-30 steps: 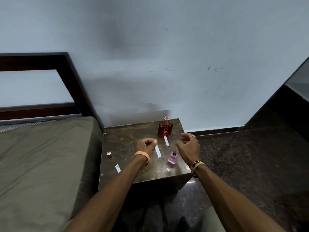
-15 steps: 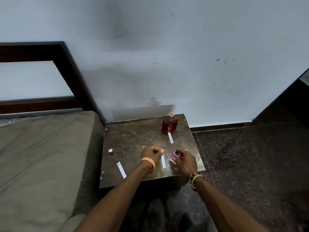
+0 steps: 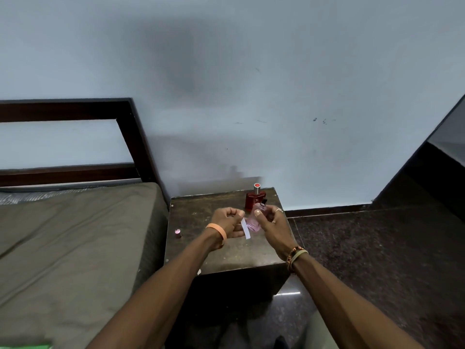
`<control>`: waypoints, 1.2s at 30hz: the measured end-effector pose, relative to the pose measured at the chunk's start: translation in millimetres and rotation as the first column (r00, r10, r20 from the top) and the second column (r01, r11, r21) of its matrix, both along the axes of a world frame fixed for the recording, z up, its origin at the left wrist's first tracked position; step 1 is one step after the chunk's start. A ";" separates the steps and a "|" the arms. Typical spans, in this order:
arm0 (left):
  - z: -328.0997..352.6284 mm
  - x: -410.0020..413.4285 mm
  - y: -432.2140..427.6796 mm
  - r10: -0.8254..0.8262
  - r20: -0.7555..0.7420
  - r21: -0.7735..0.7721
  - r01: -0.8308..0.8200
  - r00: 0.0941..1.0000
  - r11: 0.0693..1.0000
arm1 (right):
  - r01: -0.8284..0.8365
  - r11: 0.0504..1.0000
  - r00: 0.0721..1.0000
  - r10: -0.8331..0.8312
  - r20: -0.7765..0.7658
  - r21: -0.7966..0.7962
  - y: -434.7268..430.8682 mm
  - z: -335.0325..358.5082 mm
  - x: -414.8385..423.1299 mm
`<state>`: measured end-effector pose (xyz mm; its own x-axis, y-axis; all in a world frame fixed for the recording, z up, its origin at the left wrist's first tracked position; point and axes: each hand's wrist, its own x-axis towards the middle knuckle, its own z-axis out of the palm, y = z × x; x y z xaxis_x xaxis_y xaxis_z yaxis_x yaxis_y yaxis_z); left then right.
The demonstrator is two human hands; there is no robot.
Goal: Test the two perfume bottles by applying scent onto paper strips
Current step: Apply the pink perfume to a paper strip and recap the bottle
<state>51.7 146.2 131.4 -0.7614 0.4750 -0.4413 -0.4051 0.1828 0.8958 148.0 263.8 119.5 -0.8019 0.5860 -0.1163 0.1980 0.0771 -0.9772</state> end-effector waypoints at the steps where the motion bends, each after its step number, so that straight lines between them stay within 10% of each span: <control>1: 7.4 1.4 -3.0 0.007 -0.011 0.004 -0.007 1.000 1.000 | 0.000 0.998 1.000 -0.002 -0.024 -0.057 -2.1 6.3 1.5; 11: 68.2 14.5 -41.7 0.151 -0.218 0.090 -0.135 0.964 0.987 | -0.145 0.910 0.962 0.038 -0.269 -0.388 -39.8 83.0 36.7; 20: 104.6 24.9 -58.9 0.176 -0.415 0.126 -0.135 0.893 0.983 | -0.221 0.942 0.941 0.137 -0.310 -0.254 -62.3 112.6 54.8; 27: 118.2 30.1 -60.6 0.193 -0.508 0.098 -0.166 0.839 0.981 | -0.170 0.968 0.944 0.213 -0.252 0.183 -70.6 120.6 65.7; 36: 124.0 37.5 -56.5 0.236 -0.446 0.145 -0.191 0.863 0.971 | -0.113 0.717 0.981 0.190 -0.037 0.688 -82.2 122.3 58.8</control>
